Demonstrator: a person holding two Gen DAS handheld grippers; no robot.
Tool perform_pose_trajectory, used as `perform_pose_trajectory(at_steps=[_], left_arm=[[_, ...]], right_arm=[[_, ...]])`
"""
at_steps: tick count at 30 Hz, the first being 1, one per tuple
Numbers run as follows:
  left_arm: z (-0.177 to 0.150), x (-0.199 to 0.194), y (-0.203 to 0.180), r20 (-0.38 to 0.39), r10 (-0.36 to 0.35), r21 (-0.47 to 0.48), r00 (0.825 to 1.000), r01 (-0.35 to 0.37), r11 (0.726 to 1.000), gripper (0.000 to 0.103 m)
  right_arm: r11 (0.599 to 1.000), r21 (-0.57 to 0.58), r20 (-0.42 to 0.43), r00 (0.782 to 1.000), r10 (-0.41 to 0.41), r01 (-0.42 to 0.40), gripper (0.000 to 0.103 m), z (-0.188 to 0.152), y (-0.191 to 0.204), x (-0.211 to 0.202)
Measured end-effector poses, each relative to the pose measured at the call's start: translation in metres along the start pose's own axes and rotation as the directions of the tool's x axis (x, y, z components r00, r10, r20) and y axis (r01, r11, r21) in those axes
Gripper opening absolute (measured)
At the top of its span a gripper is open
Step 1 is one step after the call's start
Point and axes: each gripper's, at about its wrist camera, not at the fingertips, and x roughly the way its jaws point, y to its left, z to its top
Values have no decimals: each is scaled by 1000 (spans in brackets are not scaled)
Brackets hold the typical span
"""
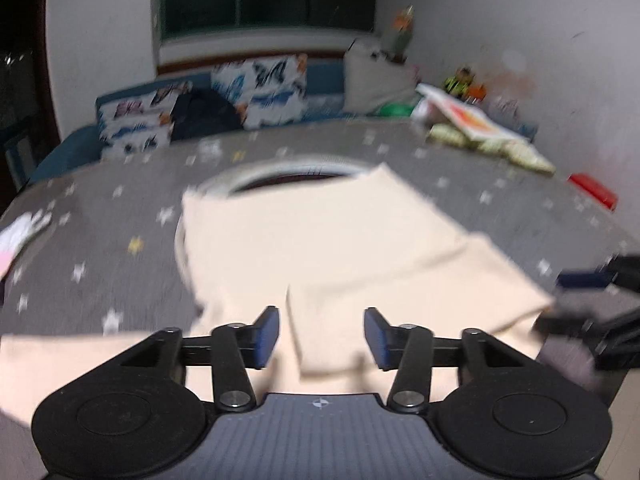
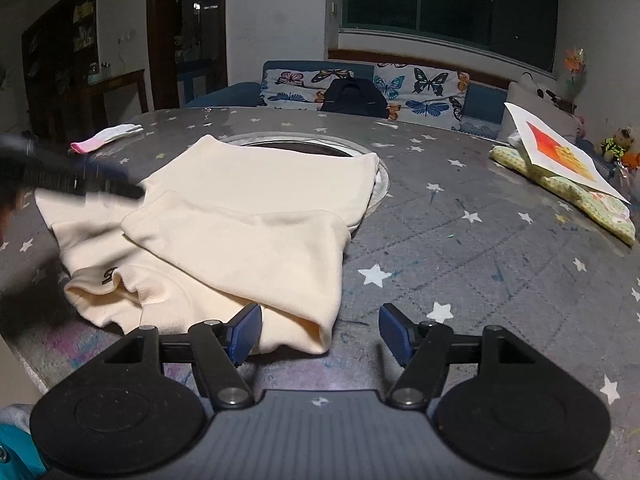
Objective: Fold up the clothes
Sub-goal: 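Grasp the other sleeve cuff with the left gripper, then lift the sleeve with the left gripper and fold it across the body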
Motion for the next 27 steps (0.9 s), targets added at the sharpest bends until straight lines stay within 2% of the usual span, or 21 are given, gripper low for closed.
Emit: perform_pose_trajectory(at_steps=[4, 8, 10, 11, 13, 15, 21, 27], left_arm=[[-12, 12, 4, -46, 7, -33, 999, -8, 999, 54], [-15, 15, 1, -41, -9, -36, 999, 7, 999, 52], [-14, 17, 1, -37, -15, -39, 999, 13, 999, 36], [-13, 16, 1, -37, -17, -43, 999, 16, 999, 25], [-9, 15, 2, -33, -26, -55, 999, 24, 998, 16], [-3, 12, 2, -24, -36, -64, 999, 35, 997, 12], [43, -15, -13, 108, -82, -18, 991, 84, 996, 11], [87, -40, -38, 228, -168, 65, 959, 157, 985, 11]], right_arm=[[1000, -2, -5, 1000, 6, -6, 67, 0, 2, 2], [1000, 0, -7, 1000, 6, -6, 67, -1, 3, 4], [1000, 2, -6, 1000, 6, -6, 67, -1, 3, 4], [1000, 2, -5, 1000, 5, -5, 67, -1, 4, 3], [1000, 3, -3, 1000, 5, -5, 68, -1, 4, 3], [1000, 2, -3, 1000, 9, -9, 69, -1, 5, 5], [1000, -23, 14, 1000, 19, -19, 73, 0, 14, 10], [1000, -14, 46, 999, 3, -2, 74, 5, 16, 18]])
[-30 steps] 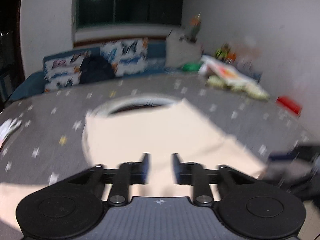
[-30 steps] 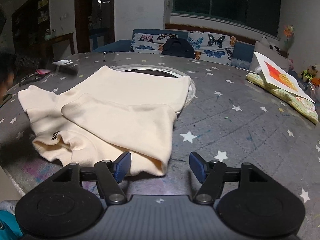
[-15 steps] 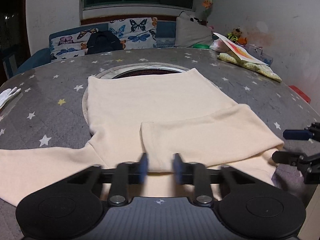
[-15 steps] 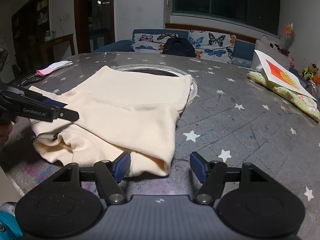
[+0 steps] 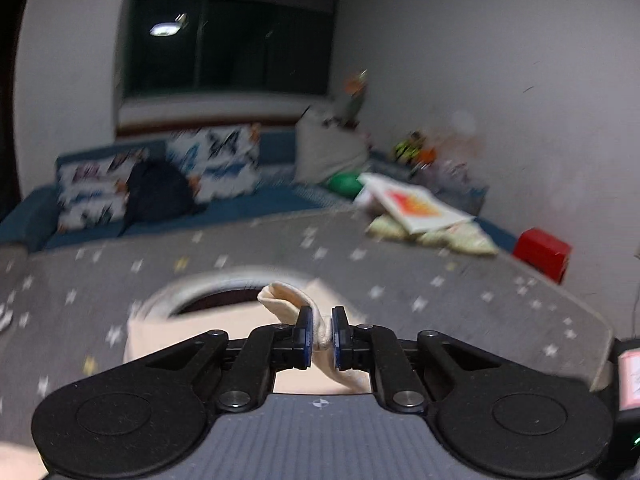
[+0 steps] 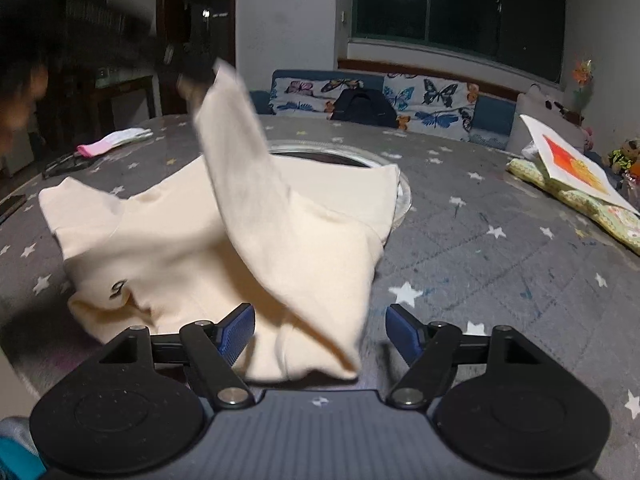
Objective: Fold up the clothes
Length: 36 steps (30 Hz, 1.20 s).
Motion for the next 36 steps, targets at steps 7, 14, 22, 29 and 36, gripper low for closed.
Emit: perform_pose_trajectory(at_steps=[7, 14, 22, 29, 36], left_arm=[[14, -13, -5, 58, -32, 7, 998, 31, 999, 11], [-13, -22, 14, 11, 4, -35, 1000, -4, 999, 11], [-78, -4, 30, -189, 63, -39, 980, -72, 997, 15], [-105, -2, 38, -249, 103, -25, 963, -113, 993, 20], [-95, -13, 43, -189, 140, -55, 972, -152, 987, 20]], right_arm=[[995, 18, 11, 995, -96, 96, 74, -3, -11, 1], [980, 38, -17, 981, -195, 195, 74, -11, -28, -4], [986, -8, -34, 986, -165, 165, 77, -18, -29, -12], [993, -28, -42, 993, -112, 111, 72, -15, -36, -37], [997, 58, 40, 998, 45, -47, 46, 27, -35, -22]])
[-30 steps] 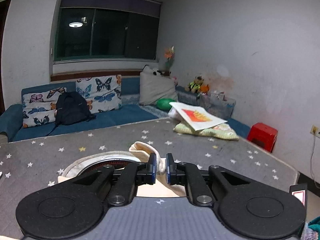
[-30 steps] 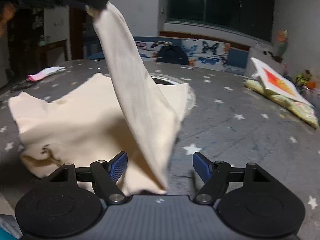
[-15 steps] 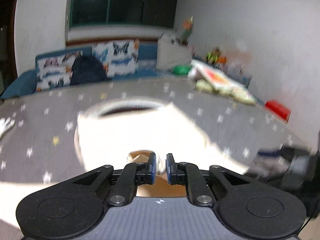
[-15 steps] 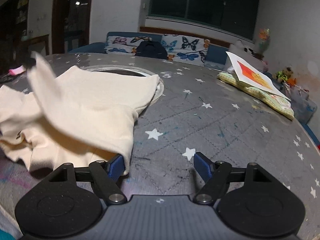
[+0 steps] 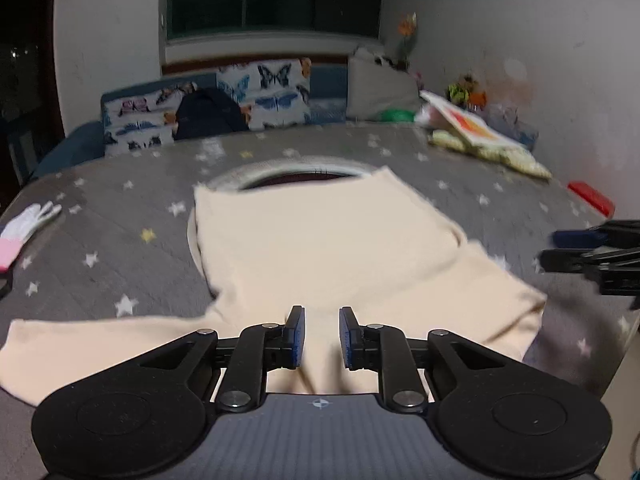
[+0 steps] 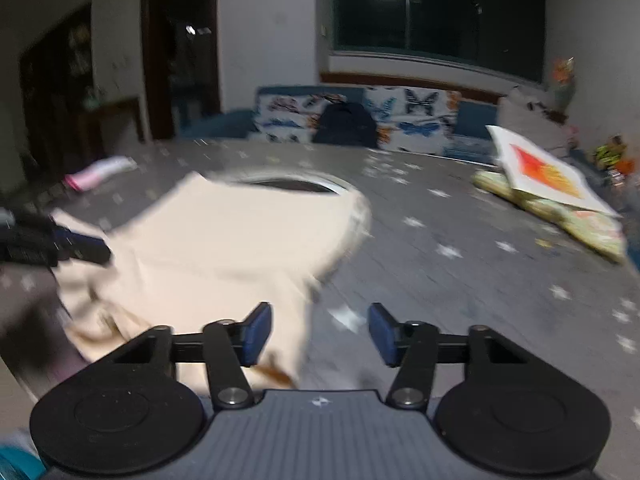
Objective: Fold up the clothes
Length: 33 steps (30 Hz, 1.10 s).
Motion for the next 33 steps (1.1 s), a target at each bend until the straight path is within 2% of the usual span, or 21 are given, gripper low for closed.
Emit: perform_pose_trajectory(at_steps=[1, 8, 12, 16, 17, 20, 22, 24, 26, 27, 28, 31, 33], left_arm=[[1, -1, 0, 6, -9, -6, 1000, 9, 1000, 20], [-8, 19, -11, -48, -60, 28, 997, 62, 998, 20], [-17, 29, -4, -84, -38, 4, 996, 39, 999, 20], [-15, 23, 4, -54, -20, -13, 998, 19, 1000, 21], [-14, 23, 5, -50, -8, -21, 999, 7, 1000, 23], [-11, 28, 9, -47, 26, -41, 999, -28, 999, 39], [-10, 33, 9, -47, 35, -37, 998, -36, 999, 40], [-10, 38, 8, -53, 29, -31, 998, -31, 999, 36], [-9, 43, 7, -63, 21, -20, 998, -23, 1000, 20], [-7, 44, 6, -60, 26, -12, 998, -27, 1000, 15], [-5, 43, 5, -50, 25, -6, 998, -25, 1000, 14], [3, 39, 1, 3, 40, 16, 999, -40, 999, 13], [6, 40, 0, 22, 58, 35, 998, -59, 998, 13]], right_arm=[[1000, -1, 3, 1000, 20, -20, 40, 4, 2, 6], [997, -32, -56, 996, 72, -74, 33, 15, 14, 62], [998, -31, -88, 995, 44, -47, 29, 10, 8, 74], [999, -43, -91, 996, 14, -18, 29, 9, 4, 72], [999, -48, -90, 996, 13, -17, 30, 10, 4, 71], [999, -45, -90, 996, 11, -15, 31, 11, 5, 72], [999, -41, -93, 996, 10, -13, 33, 11, 5, 74], [999, -34, -96, 995, 5, -9, 33, 11, 4, 77], [1000, -21, -98, 995, 6, -8, 33, 11, 3, 79], [1000, -16, -98, 995, 6, -8, 32, 11, 2, 80], [1000, -10, -98, 995, 7, -8, 27, 10, 1, 81], [1000, -4, -85, 996, -17, 17, 21, 9, 2, 79], [999, 2, -78, 996, -34, 34, 20, 9, 3, 79]])
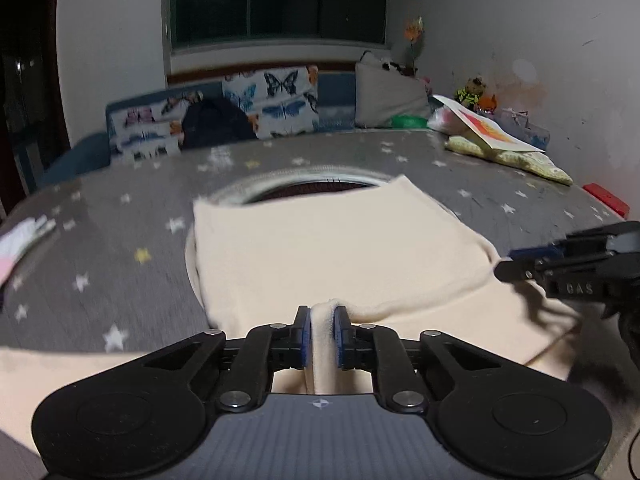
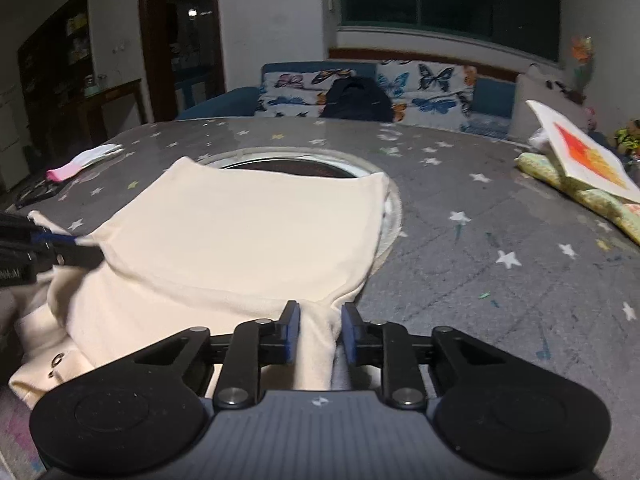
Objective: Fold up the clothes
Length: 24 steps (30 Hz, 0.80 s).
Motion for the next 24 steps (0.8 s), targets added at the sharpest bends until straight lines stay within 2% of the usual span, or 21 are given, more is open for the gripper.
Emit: perform_pose_trajectory(at_steps=[2, 5, 8, 10, 13, 15, 18, 22, 24], left_arm=[[-1, 7, 0, -1, 22, 14, 1000, -22, 1000, 13], [-7, 19, 2, -57, 28, 22, 998, -27, 999, 16], [-12, 11, 3, -49, 39, 29, 998, -38, 999, 23], [-12, 3, 6, -37, 48, 13, 998, -48, 999, 24], [-11, -10, 6, -9, 20, -10, 1000, -20, 1000, 24], [-13, -12, 1, -12, -10, -8, 1000, 9, 1000, 24], [-22, -5, -8, -42, -8, 11, 999, 9, 1000, 24], [-26, -9, -7, -34, -5, 6, 999, 5, 1000, 26], [-26, -15, -2, -27, -3, -19, 1000, 3, 1000, 35]], right_arm=[[1000, 14, 1, 1000, -4, 4, 21, -1, -1, 0], [1000, 5, 5, 1000, -17, 17, 24, -1, 1, -1], [999, -24, 30, 999, -30, 31, 29, 2, 5, -9], [999, -37, 52, 999, -11, 13, 35, 5, 8, -17], [998, -58, 75, 997, 22, -18, 44, 7, 18, -24], [996, -73, 71, 996, 48, -43, 46, 6, 26, -22], [993, -95, 46, 996, 73, -68, 52, 1, 38, -15], [990, -117, -7, 997, 77, -78, 53, -6, 49, -5], [988, -123, -5, 996, 89, -89, 53, -3, 53, -6]])
